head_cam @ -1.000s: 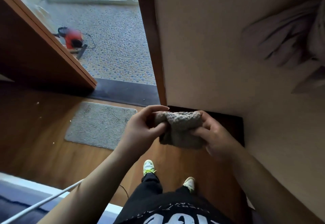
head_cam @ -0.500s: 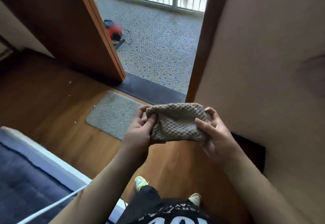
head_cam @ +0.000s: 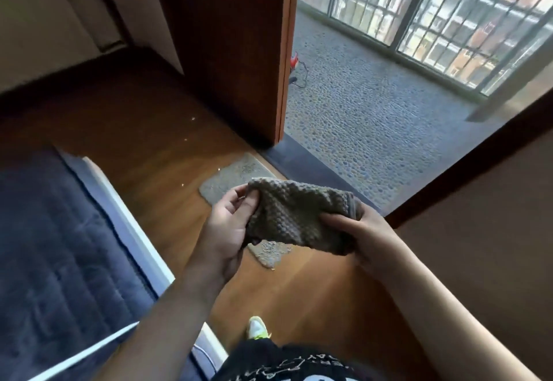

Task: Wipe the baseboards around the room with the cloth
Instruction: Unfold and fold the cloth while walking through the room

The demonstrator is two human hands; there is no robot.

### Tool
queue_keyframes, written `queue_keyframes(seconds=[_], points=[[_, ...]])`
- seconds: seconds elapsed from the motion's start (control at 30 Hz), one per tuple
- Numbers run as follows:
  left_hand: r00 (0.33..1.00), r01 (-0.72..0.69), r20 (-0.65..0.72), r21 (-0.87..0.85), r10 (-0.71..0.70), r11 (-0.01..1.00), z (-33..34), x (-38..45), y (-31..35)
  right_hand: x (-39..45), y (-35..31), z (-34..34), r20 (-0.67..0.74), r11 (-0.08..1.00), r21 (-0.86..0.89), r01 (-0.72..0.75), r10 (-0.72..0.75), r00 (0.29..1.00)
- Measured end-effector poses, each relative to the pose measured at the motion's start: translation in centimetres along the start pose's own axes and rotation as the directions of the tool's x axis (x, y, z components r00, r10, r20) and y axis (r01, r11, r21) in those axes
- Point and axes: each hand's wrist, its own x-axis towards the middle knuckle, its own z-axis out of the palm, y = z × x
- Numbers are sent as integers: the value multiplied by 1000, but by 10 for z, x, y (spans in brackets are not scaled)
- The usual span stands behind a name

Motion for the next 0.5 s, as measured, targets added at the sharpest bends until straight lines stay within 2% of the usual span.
queue_keyframes(seconds=[0.2, 0.27, 0.4, 0.47, 0.5], points=[[992, 12, -128, -71, -21, 997, -35, 22, 18, 47, -11, 39, 76, 999, -35, -1, 4, 997], [983, 37, -174, -105, -55, 994, -37, 31, 18, 64, -14, 43, 49, 997, -79, -4, 7, 999], [962, 54, -249, -229, -112, 972, -30, 56, 19, 99, -12, 43, -2, 954, -298, -31, 32, 999], [957, 37, -267, -272, -113, 962, -23, 73, 22, 118, -12, 41, 24, 881, -472, 22, -12, 1000], [953, 32, -282, -263, -109, 964, -18, 81, 23, 128, -13, 40, 80, 854, -515, 77, -42, 996]])
